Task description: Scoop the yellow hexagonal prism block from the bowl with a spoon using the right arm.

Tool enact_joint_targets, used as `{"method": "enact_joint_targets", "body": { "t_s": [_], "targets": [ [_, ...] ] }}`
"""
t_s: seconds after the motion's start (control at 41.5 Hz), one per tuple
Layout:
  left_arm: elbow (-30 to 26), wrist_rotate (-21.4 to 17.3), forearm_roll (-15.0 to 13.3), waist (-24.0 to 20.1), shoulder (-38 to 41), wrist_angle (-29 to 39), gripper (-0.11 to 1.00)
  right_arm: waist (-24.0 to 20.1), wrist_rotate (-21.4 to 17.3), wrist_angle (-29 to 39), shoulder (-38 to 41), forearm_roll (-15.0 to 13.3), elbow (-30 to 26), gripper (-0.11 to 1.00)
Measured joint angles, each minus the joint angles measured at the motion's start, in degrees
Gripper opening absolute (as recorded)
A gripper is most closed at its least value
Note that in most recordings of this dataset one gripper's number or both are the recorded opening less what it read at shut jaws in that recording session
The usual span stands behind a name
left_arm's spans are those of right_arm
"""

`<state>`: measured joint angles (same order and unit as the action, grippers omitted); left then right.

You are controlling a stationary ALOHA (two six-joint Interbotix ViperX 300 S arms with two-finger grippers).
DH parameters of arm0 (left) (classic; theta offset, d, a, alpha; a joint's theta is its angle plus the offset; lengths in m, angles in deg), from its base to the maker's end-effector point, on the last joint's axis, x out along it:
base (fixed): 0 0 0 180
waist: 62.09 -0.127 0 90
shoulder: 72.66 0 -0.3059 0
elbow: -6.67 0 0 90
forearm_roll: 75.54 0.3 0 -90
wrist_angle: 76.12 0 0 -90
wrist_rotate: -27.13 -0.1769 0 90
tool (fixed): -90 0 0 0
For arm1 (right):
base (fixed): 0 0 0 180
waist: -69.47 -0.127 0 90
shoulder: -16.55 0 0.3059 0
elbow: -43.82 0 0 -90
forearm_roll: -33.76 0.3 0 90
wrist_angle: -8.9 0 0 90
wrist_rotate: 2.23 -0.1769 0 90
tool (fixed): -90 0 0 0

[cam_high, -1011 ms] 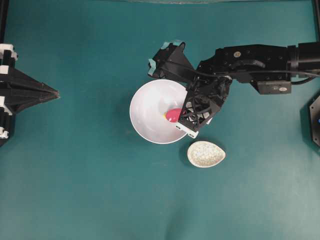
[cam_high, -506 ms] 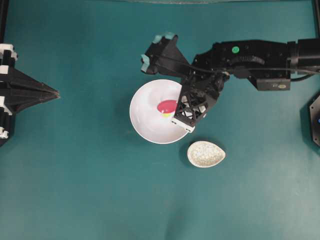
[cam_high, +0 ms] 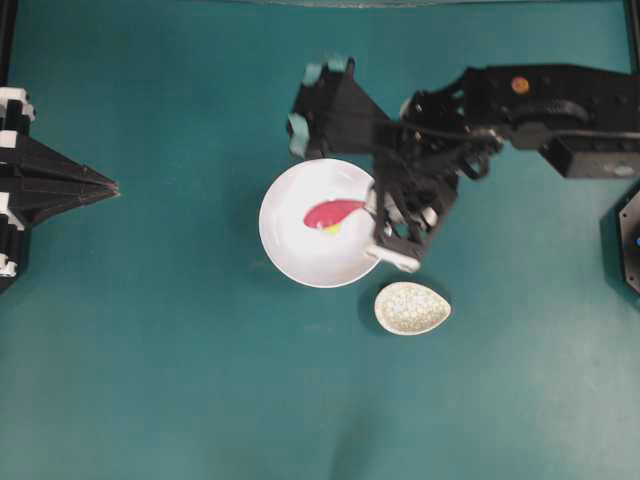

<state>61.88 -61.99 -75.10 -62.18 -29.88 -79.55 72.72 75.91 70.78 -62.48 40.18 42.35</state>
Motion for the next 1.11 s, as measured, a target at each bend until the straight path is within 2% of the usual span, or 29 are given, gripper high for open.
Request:
{"method": "enact_joint_targets", "body": {
  "t_s": [0.193,0.385,0.626,0.794,1.107],
  "targets": [
    [-0.1,0.0,0.1,0.0,0.0,0.0,0.02,-3.9,0.1,-2.5,-3.5,0.0,5.0,0.1],
    [0.0,0.0,0.0,0.0,0.0,0.0,0.02,-7.4,-1.0,-10.2,-10.0,0.1,13.1,0.1],
    [0.0,0.0,0.1,0.0,0.0,0.0,0.02,-11.8,-5.6,-20.3,-18.1,0.0,24.7,0.1],
    [-0.1,0.0,0.0,0.0,0.0,0.0,0.02,-13.6,-9.1,-27.3,-19.2,0.0,31.7,0.1],
    [-0.1,0.0,0.0,0.0,0.0,0.1,0.02,-15.4,-12.7,-40.7,-19.2,0.1,42.5,0.1]
  ]
}}
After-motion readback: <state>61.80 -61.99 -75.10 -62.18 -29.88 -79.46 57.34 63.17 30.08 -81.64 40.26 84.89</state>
